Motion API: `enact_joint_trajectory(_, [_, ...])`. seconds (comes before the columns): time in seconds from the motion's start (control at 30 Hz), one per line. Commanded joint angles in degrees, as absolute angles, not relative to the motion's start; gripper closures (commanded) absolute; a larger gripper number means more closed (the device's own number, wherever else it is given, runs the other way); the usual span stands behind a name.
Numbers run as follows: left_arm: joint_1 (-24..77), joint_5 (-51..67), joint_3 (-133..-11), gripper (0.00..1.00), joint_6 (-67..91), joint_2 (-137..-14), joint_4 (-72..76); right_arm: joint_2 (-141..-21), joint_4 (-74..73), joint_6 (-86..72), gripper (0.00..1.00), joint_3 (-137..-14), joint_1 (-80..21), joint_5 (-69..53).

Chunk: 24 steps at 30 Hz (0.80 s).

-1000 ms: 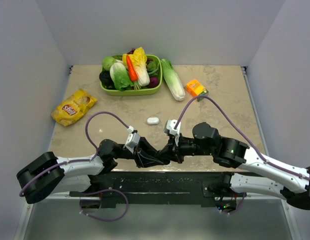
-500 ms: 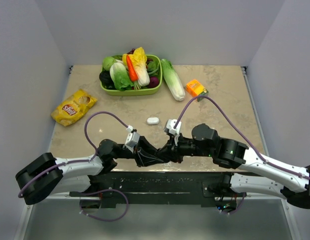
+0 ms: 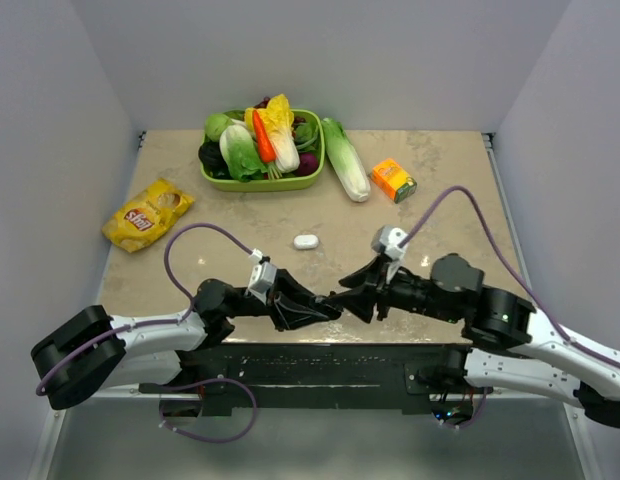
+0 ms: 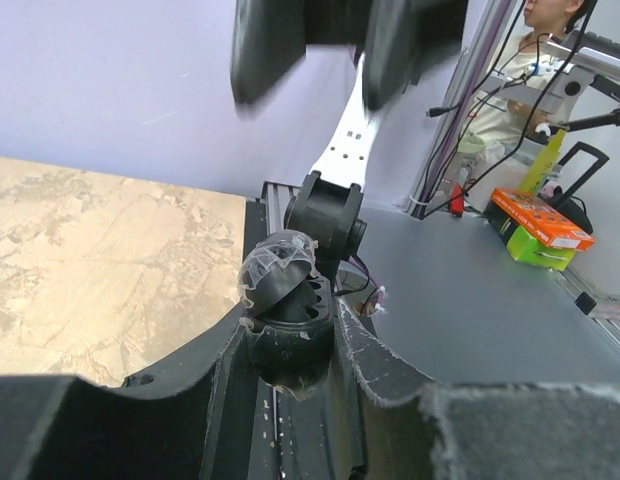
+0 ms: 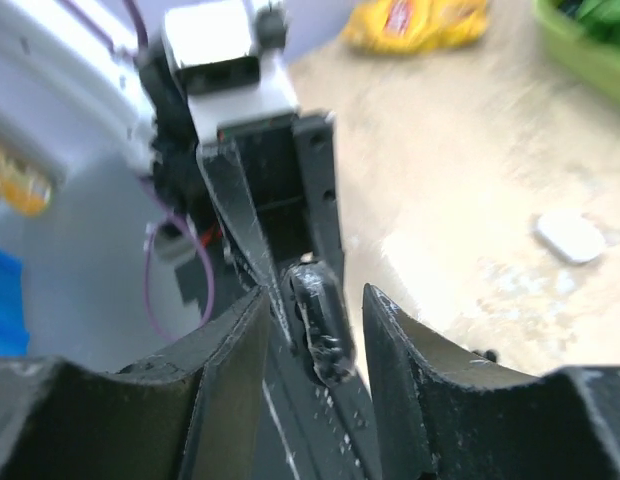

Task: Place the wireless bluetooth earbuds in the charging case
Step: Place the earbud in the charging case, then adjust the charging case.

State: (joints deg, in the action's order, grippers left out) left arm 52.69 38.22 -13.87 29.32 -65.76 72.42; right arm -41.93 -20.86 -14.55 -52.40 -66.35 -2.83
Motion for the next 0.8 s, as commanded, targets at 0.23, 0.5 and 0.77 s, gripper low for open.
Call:
enact_joint_trajectory(0.23, [53.0, 35.42, -11.87, 1.0, 27.86, -61.88, 78.84, -37.17, -21.88, -19.25, 0.56, -48.88, -66.27, 20.03])
enact_joint_trajectory(0.5, [53.0, 27.69, -6.08, 1.0, 25.67, -49.76, 74.19, -54.65, -14.08, -23.55, 0.53, -36.75, -66.09, 16.36])
enact_joint_trajectory(0.77, [53.0, 20.49, -2.11, 1.0, 24.0, -37.72, 66.01, -70.48, -2.39, -25.75, 0.54, -35.33, -63.29, 14.67])
